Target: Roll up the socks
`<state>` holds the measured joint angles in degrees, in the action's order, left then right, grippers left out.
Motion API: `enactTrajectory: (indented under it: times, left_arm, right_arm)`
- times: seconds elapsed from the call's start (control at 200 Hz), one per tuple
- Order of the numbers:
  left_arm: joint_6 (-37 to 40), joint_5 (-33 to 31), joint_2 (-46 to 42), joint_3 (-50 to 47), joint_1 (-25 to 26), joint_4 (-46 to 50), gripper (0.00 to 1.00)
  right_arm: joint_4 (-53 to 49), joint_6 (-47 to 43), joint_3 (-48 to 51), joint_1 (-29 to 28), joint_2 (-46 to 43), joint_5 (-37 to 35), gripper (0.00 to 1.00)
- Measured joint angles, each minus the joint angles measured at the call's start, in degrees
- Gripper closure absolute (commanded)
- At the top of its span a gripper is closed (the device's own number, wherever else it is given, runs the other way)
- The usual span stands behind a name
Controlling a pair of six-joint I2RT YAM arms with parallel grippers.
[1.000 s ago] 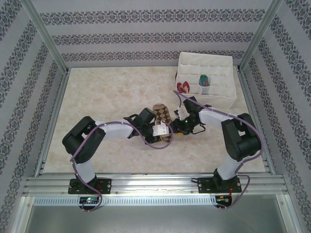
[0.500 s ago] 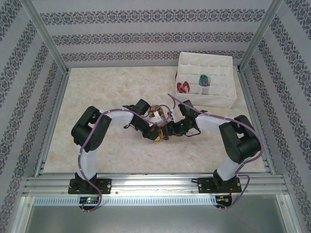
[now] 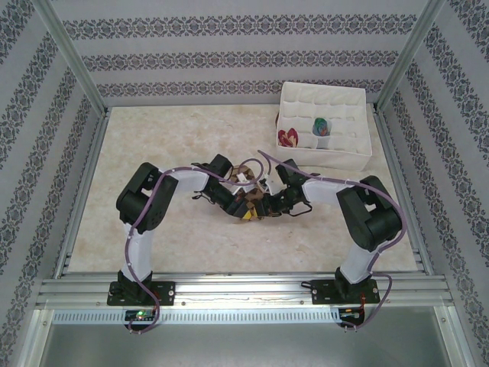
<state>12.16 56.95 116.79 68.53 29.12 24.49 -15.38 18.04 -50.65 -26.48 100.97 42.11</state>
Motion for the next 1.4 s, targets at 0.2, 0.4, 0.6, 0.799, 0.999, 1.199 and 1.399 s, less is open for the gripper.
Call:
enactTrajectory:
  times: [0.2, 0.4, 0.6, 0.799, 0.999, 1.199, 1.399]
  left_arm:
    - [4.28, -4.35, -8.92, -7.76, 0.00, -4.50, 0.68]
    - [9.55, -11.63, -23.12, -19.93, 0.61, -17.92, 0.58]
    - [19.93, -25.20, -30.42, -28.65, 8.33, -29.83, 0.59]
    - [33.16, -39.21, -30.84, -30.71, 16.33, -35.78, 0.60]
    - [41.70, -47.89, -26.82, -30.53, 18.56, -37.90, 0.62]
    - [44.96, -52.83, -22.47, -29.73, 19.19, -38.47, 0.67]
    - [44.98, -54.73, -20.37, -27.45, 19.32, -38.38, 1.00]
  right_arm:
    - [-2.38, 1.33, -2.23, 0.59, 2.75, 1.51, 0.92]
    - [-5.68, 2.21, -4.66, 1.25, 4.72, 2.45, 0.92]
    - [-7.98, 2.86, -6.27, 1.25, 5.86, 2.82, 0.91]
    - [-11.32, 2.71, -8.74, 1.25, 7.43, 3.04, 0.91]
    - [-13.20, 2.51, -9.97, 1.25, 8.13, 2.99, 0.90]
    - [-13.88, 2.12, -10.36, 1.25, 8.35, 2.99, 0.90]
    - [-14.58, 1.05, -10.40, 1.53, 8.37, 2.29, 0.67]
